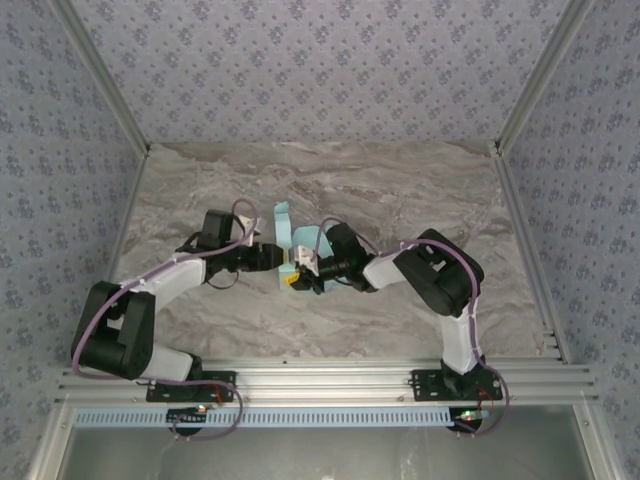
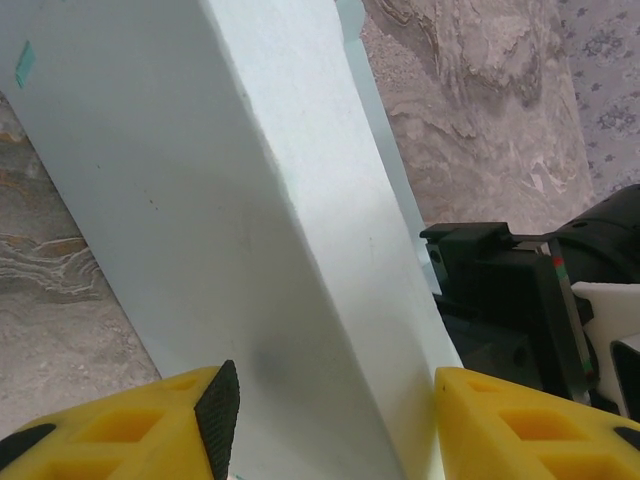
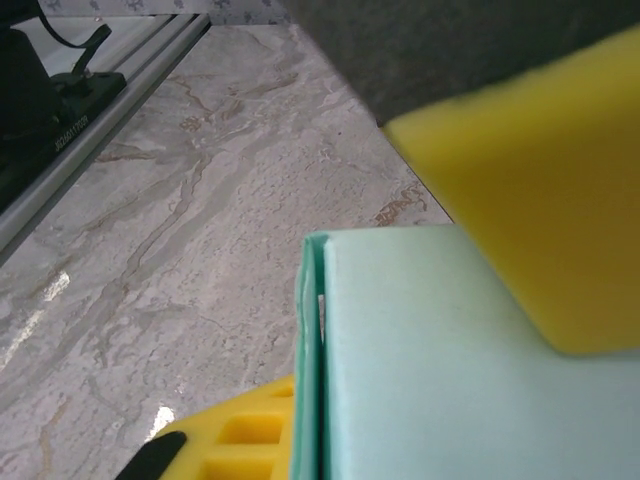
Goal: Fold the paper box
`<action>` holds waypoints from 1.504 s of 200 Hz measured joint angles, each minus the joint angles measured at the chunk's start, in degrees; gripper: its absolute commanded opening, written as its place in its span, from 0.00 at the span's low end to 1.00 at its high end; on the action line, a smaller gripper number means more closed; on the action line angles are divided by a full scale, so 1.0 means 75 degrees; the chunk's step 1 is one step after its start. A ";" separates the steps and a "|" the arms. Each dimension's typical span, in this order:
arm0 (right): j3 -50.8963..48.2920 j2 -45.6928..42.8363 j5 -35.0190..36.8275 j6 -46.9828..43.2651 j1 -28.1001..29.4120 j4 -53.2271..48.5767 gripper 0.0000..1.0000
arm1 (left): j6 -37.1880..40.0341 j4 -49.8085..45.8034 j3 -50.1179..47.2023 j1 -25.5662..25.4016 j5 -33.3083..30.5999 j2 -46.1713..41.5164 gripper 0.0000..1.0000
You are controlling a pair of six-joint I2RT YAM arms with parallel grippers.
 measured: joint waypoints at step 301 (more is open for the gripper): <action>-0.1247 0.0032 0.9827 0.3433 0.2687 0.3599 0.75 | -0.3544 0.1233 -0.0548 -0.0367 -0.2095 -0.0434 0.54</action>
